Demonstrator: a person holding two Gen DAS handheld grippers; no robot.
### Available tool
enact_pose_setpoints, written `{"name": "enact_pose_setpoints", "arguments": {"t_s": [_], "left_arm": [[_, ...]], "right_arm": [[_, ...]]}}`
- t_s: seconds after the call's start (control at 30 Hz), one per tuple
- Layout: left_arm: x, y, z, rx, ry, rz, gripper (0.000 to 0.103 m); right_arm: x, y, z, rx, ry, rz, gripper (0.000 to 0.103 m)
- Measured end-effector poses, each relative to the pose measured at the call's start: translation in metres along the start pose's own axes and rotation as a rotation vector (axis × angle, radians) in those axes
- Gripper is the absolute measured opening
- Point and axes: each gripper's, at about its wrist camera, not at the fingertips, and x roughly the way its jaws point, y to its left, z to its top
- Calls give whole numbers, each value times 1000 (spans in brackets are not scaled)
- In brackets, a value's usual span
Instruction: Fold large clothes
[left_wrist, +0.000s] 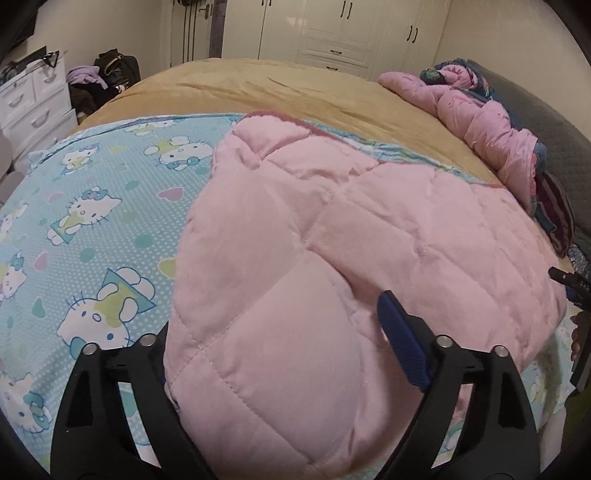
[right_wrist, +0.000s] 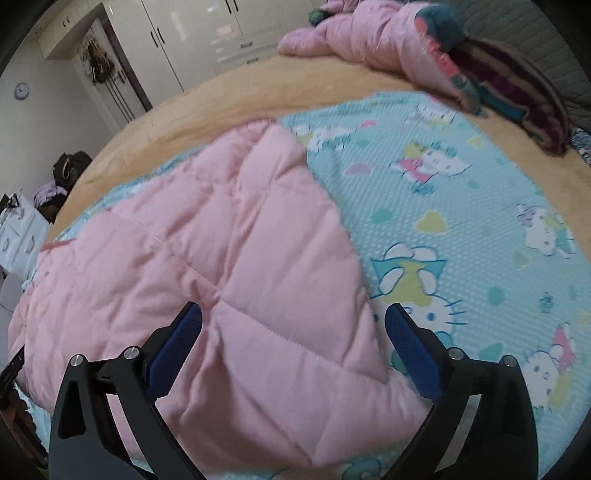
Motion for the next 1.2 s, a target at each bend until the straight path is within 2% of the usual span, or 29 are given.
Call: {"name": "enact_pose_setpoints", "arguments": {"t_s": [0.03, 0.2, 0.33, 0.53, 0.8, 1.07, 1.13, 1.2], "left_arm": [[-4, -1, 1, 1, -8, 8, 95], [-30, -9, 7, 24, -63, 59, 94], [-58, -15, 4, 29, -97, 48, 94], [-91, -34, -9, 42, -134, 33, 94], [-131, -68, -50, 64, -206, 29, 94], [-151, -78, -98, 48, -234, 10, 94], [-152, -80, -110, 53, -234, 21, 94], [-153, -82, -125, 47, -226, 15, 94]], "right_arm": [[-6, 0, -1, -3, -9, 5, 99], [-31, 3, -7, -18, -45, 35, 99], [-51, 10, -11, -41, -54, 78, 99], [-90, 30, -24, -140, -95, 98, 99], [-133, 43, -67, -164, -162, 130, 99], [-161, 64, -126, -221, -283, 135, 99], [-164, 72, -142, -240, -279, 157, 99], [-171, 79, -156, -262, -313, 160, 99]]}}
